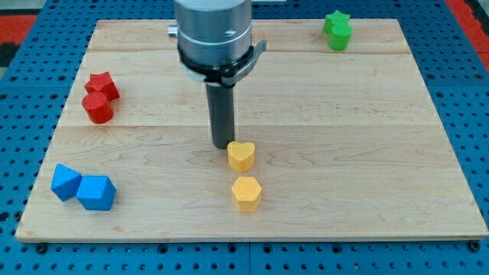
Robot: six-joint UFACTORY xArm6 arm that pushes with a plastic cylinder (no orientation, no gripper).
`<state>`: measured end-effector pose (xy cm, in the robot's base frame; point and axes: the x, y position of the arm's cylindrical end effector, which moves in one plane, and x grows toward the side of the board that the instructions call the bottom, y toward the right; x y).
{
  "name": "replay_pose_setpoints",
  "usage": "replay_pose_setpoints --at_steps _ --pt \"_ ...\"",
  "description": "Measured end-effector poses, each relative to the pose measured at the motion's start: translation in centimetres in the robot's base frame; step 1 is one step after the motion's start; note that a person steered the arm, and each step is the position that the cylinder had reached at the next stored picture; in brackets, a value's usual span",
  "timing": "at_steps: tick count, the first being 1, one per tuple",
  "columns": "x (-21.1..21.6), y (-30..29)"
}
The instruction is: Separate the green star from the green circle
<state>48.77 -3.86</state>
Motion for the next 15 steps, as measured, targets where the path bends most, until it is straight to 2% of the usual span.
replay_pose_setpoints --at_steps 1,2,3,4,5,8,14,15 --pt "1.7 -0.1" --pt "-2.3 0.2" --pt "-1.5 3.2" --pt "3.0 4.8" --pt "4.2 4.8" --pt "0.1 4.8" --pt "-1.8 4.8" --pt "-6.8 9.7"
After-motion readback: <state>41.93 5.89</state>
